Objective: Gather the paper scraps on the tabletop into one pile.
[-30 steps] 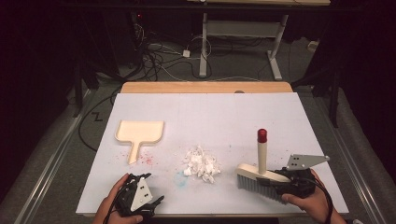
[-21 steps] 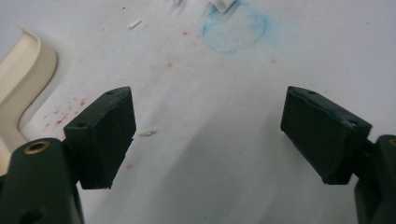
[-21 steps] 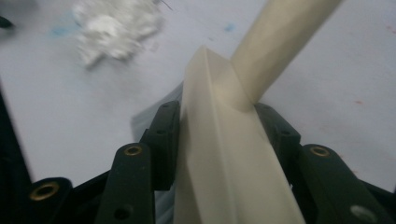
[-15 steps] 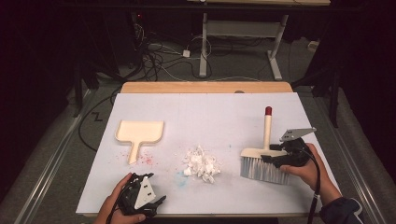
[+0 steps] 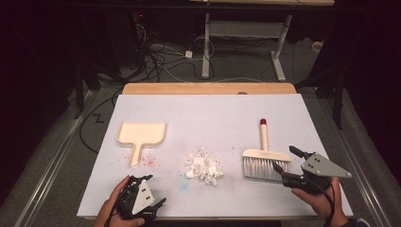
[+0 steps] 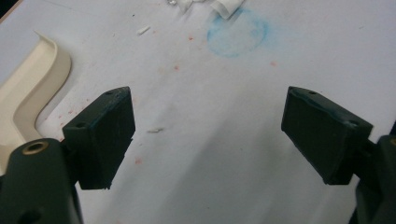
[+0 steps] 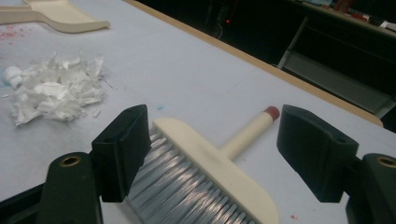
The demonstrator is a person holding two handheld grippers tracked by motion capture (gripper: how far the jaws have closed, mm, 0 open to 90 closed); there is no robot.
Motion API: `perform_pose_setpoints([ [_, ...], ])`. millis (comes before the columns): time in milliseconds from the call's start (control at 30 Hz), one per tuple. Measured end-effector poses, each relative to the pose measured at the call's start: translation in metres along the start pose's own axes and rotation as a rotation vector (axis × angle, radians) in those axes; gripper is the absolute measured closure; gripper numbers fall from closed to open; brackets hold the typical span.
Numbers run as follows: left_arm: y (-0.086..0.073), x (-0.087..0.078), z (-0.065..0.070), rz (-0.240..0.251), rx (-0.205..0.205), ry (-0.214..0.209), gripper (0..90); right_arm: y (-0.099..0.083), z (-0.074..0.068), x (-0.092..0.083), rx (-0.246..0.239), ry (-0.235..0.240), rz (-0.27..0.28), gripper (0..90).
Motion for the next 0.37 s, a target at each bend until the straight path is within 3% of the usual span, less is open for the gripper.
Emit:
perform_pose_setpoints([
  [67,0.001,0.001,0.0,-0.002,0.001,0.0,16.4,-0.005,-0.003,-0.004,-0.014,-0.021,0.0,25.9],
  [167,0.002,0.002,-0.001,0.0,0.0,0.0,16.4,-0.011,-0.007,-0.007,-0.005,-0.023,0.0,24.9],
  [367,0.007,0.005,-0.004,0.008,-0.005,0.002,16.3,-0.016,-0.016,-0.008,-0.045,-0.023,-0.015,23.9],
])
Point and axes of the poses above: each handheld gripper's, and its own axes: x roughly forward along the jaws, y roughly out of its top, z roughly to its right, the point moved 5 cm from there along x, roughly forward along the jaws, and after that the axes turned 6 degrees about -z, right-handed, at the moved point
